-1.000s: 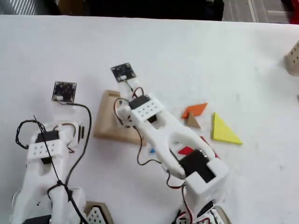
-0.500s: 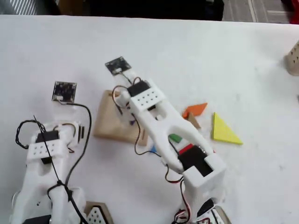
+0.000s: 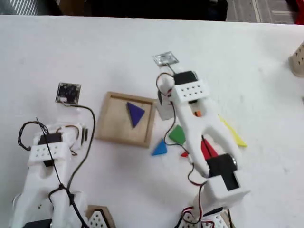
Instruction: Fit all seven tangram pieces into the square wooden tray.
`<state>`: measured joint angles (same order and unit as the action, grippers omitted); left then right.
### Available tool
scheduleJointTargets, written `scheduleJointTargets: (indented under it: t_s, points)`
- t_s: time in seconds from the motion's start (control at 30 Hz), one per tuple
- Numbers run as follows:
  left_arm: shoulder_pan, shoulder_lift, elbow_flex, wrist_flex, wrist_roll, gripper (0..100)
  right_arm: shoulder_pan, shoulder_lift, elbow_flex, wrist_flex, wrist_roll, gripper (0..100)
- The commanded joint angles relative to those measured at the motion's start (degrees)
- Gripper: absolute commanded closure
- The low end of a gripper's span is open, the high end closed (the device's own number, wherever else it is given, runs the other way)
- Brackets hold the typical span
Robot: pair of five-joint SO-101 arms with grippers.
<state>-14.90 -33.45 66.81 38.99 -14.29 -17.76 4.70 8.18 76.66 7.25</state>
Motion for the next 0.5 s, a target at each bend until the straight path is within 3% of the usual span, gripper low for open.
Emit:
scheduleJointTargets:
  t_s: [0.0, 0.27, 0.4, 0.47]
  points:
    - [1.7, -1.8, 0.2, -1.3, -0.1, 85, 3.3, -11.2, 5.7, -3.6, 1.1, 95.7]
    - [1.9, -2.2, 0.2, -0.9, 0.0, 85, 18.2, -32.1, 31.1, -10.5, 1.2, 98.1]
    - [5.0, -2.2, -0.3, -0.9, 0.0, 98, 25.6, -40.0, 46.6, -19.6, 1.7, 98.1]
    - [8.2, -2.2, -0.3, -0.8, 0.0, 96, 28.6, -43.8, 52.2, -22.3, 5.2, 98.1]
